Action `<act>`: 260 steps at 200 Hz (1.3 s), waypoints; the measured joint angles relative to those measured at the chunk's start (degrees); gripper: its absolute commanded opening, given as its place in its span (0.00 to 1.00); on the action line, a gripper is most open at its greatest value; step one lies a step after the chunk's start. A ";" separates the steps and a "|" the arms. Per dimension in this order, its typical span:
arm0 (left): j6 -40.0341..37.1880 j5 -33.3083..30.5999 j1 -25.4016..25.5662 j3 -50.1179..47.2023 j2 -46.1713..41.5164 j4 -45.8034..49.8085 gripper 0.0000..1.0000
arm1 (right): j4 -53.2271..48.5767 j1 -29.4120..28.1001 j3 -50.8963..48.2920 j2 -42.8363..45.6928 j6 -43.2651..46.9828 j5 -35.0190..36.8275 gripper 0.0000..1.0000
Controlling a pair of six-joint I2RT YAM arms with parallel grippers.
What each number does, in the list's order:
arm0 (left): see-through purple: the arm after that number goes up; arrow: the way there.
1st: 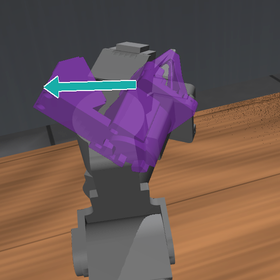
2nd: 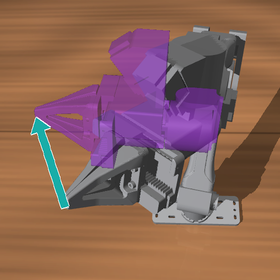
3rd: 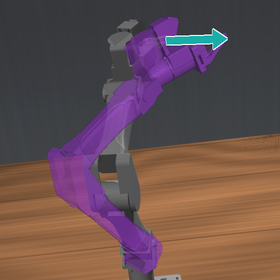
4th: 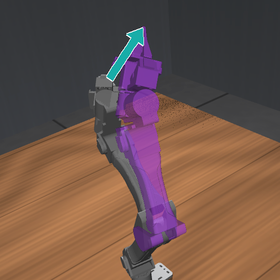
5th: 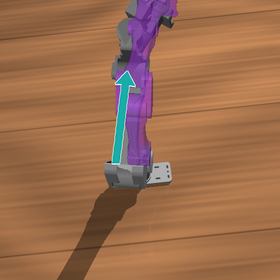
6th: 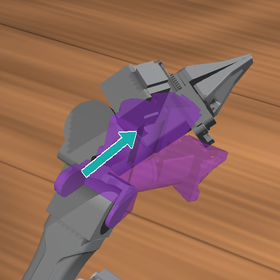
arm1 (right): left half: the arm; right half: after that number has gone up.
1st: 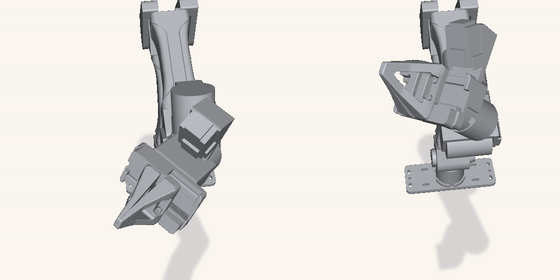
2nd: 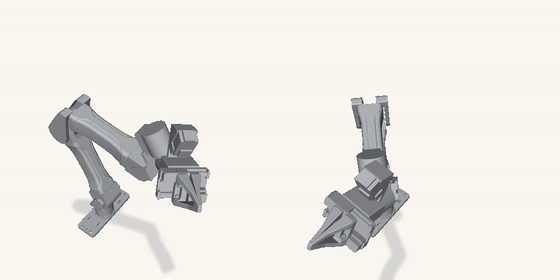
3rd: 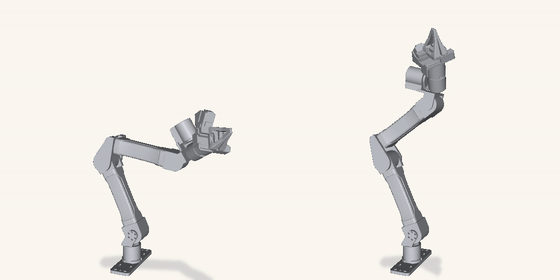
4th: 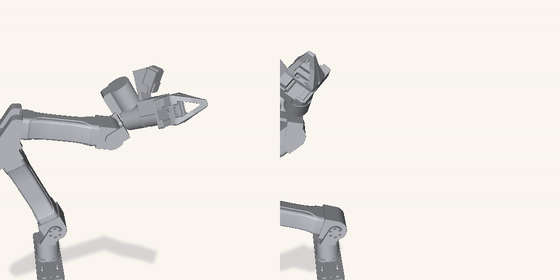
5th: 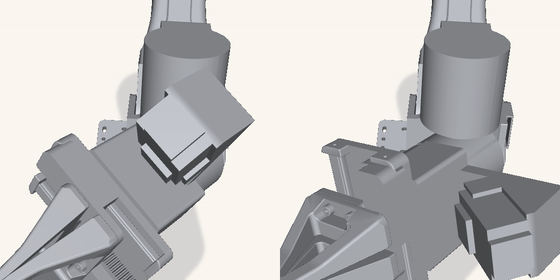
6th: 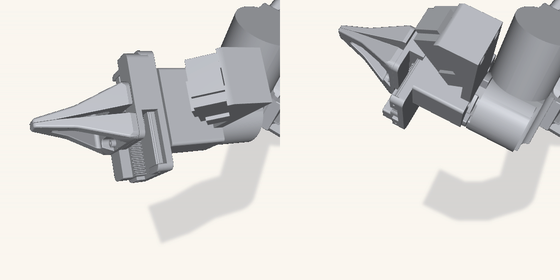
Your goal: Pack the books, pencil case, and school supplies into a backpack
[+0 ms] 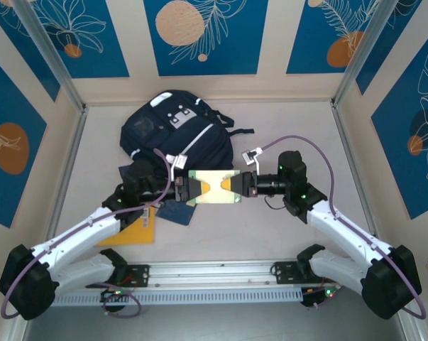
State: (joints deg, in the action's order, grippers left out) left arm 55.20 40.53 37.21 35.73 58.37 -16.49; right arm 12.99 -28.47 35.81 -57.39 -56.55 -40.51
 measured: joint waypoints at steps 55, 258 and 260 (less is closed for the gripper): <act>-0.02 0.17 0.15 0.00 1.22 -0.11 0.00 | 0.48 0.79 -1.42 0.28 -0.33 -0.31 0.10; -1.95 1.42 0.44 1.11 3.41 1.03 0.35 | 1.09 1.95 -4.09 2.51 -0.87 -0.50 0.00; -2.05 1.44 0.44 1.42 3.52 1.75 0.37 | 1.03 1.97 -4.09 2.60 -0.85 -0.48 0.00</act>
State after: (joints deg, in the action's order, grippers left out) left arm 53.15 41.98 37.65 37.15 61.89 -14.74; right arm 14.02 -26.50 31.73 -54.78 -57.41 -40.99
